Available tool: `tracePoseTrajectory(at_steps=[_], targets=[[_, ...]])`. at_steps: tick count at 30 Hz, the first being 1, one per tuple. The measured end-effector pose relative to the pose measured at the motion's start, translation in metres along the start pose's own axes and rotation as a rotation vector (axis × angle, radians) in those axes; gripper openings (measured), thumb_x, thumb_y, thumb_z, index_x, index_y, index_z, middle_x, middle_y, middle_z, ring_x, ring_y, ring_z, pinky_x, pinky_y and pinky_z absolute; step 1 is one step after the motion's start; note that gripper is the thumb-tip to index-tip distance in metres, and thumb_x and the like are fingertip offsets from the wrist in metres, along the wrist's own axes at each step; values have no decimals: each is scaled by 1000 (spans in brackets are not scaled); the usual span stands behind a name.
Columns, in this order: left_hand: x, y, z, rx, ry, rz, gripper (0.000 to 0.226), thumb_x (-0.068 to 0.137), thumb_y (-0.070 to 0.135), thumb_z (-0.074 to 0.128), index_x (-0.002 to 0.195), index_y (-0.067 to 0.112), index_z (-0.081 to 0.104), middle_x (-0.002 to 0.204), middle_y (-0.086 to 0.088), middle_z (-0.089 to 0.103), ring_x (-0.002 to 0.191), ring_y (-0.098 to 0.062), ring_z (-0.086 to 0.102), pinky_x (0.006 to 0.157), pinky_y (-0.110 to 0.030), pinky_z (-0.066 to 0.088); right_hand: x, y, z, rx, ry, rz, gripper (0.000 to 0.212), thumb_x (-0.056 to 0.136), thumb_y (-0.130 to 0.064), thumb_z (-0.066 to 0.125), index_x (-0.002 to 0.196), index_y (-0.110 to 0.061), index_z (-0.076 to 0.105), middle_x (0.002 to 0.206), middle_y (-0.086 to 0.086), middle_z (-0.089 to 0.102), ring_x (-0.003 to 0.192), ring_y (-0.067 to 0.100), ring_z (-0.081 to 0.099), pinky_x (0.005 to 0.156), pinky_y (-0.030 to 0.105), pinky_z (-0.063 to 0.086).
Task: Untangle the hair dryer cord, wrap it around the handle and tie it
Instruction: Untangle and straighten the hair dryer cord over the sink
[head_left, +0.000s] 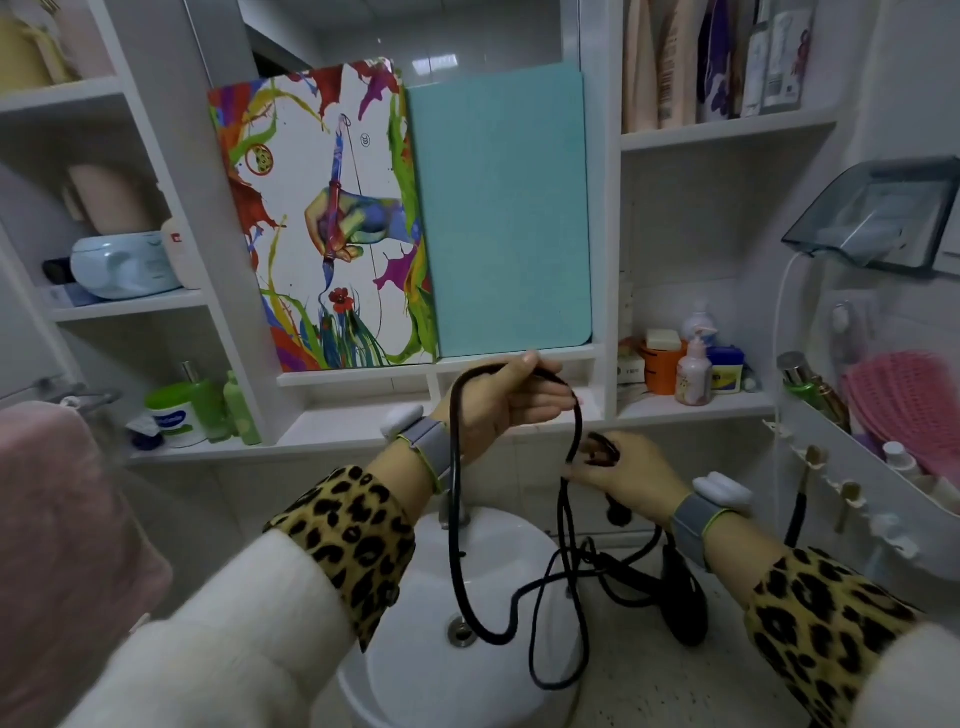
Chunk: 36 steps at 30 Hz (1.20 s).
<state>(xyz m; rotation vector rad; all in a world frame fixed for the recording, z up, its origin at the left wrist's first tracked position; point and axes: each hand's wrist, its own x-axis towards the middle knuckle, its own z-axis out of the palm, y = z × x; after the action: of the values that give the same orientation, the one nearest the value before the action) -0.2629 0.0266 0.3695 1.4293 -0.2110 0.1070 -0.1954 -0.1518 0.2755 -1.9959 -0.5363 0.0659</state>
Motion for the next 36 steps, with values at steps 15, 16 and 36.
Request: tracePoseTrajectory(at_steps=[15,16,36], targets=[[0,20,-28,-90,197,159,32,102,27,50,109,0,63,98,-27,70,91,-33,73,75,-30,60,17,0,15,91,-26,331,50,79,-20,75,114,-1,44,89,19,67,64,23,65,50,29,51],[3,19,-27,-96,208,156,32,102,27,49,109,0,63,99,-27,70,90,-32,73,77,-30,60,15,-3,15,116,-14,298,52,77,-29,77,111,-2,49,90,19,69,65,23,65,52,29,53],[-2,28,-99,1831,-391,176,71,91,-11,48,146,34,42,124,-3,67,102,-19,69,89,-33,54,33,-4,-7,-536,183,276,68,98,-55,29,84,-2,70,91,18,69,88,32,63,72,33,43]])
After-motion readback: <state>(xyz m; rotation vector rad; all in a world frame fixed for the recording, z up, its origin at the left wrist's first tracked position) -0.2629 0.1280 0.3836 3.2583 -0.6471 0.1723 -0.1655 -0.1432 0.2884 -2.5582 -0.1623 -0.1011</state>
